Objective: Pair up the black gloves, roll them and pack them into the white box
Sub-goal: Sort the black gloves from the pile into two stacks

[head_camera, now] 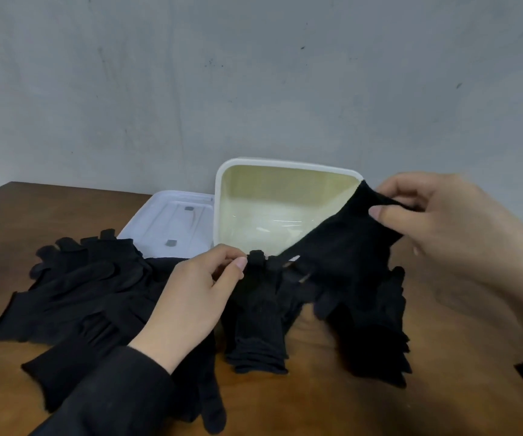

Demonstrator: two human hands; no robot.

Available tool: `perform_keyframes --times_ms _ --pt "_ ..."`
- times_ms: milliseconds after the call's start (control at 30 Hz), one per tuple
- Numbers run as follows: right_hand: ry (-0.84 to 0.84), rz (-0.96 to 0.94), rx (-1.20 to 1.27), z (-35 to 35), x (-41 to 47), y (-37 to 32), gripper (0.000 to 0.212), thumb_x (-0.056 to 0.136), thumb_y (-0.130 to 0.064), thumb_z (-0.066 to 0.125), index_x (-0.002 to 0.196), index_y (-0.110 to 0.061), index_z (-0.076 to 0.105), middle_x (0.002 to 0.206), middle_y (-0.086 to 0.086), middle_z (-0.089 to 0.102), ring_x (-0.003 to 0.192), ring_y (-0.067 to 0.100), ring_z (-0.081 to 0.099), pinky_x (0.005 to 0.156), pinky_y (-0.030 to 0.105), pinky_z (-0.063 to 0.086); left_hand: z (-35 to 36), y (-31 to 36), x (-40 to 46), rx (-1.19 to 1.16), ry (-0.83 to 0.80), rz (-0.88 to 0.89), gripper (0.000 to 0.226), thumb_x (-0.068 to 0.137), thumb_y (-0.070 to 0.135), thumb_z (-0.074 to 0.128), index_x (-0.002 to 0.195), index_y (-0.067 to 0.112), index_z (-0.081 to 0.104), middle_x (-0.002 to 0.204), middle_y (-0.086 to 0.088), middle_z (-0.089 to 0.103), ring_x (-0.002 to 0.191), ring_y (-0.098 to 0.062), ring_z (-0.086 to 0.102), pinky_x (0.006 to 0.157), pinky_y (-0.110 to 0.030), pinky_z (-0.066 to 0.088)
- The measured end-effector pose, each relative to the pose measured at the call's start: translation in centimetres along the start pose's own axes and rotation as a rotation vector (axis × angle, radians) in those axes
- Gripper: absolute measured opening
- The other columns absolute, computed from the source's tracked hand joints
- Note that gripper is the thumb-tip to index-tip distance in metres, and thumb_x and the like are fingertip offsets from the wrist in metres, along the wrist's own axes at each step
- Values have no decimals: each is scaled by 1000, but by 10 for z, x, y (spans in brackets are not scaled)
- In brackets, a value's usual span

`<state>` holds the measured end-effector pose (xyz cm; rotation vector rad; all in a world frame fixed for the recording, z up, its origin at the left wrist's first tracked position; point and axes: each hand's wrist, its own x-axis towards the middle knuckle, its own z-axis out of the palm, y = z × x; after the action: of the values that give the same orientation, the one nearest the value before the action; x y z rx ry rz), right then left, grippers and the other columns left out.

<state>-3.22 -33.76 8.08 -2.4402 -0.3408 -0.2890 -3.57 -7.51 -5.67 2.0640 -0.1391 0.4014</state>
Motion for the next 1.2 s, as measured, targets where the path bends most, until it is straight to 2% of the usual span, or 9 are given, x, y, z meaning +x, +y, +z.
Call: perform_keyframes --times_ms 100,333,467,567,667,800,867,967,1200 --pt "-15 -69 -230 -14 9 8 15 87 -28 70 84 -42 72 90 -18 62 80 -1 58 69 18 40 2 -3 -1 29 -15 -5 12 96 39 55 97 41 66 88 22 70 90 3 64 81 -16 49" --pt "-81 -93 -529 -29 18 24 42 87 -6 58 71 -44 65 99 -22 54 89 2 55 69 23 41 4 -9 1 57 -30 -4 14 95 40 55 101 39 68 89 23 70 93 6 62 83 -17 49" --pt "-50 -2 -582 -34 18 33 40 91 -14 57 72 -49 65 80 -13 56 69 8 52 58 28 38 6 -12 2 148 -128 32 18 95 45 54 108 41 66 101 27 64 102 11 54 85 -12 44" --pt "-34 77 -527 -33 15 32 39 88 -16 52 81 -53 62 59 -12 61 53 13 52 54 30 43 9 -14 0 243 -238 89 27 96 51 50 117 41 63 113 31 57 112 13 47 95 -11 39" --pt "21 89 -402 -33 6 30 32 89 -20 49 81 -46 66 67 -15 69 61 14 65 65 35 53 11 -16 -1 257 -265 102 29 97 51 49 120 40 62 117 32 55 115 14 44 95 -7 34" --pt "109 80 -232 -36 5 37 18 89 -47 60 79 -36 71 59 -4 64 45 10 56 54 28 42 11 -17 0 258 -251 106 29 97 50 49 120 39 62 117 31 56 115 13 46 92 -7 35" --pt "86 79 -203 -39 10 42 2 87 -38 70 87 -38 68 66 -8 67 45 10 54 48 25 45 12 -18 1 268 -243 109 29 97 51 48 120 39 62 117 30 56 114 12 47 90 -9 37" --pt "-3 108 -219 -41 15 50 37 90 -18 69 113 -45 58 83 -13 74 45 10 56 46 21 48 12 -19 2 268 -229 114 29 96 52 48 118 40 63 116 30 57 113 10 48 89 -12 39" --pt "168 145 -111 -31 37 52 20 94 -11 63 82 -26 68 81 -3 74 62 7 71 64 29 48 11 -20 2 225 -192 112 25 95 49 50 111 40 66 111 29 61 110 10 52 95 -16 43"
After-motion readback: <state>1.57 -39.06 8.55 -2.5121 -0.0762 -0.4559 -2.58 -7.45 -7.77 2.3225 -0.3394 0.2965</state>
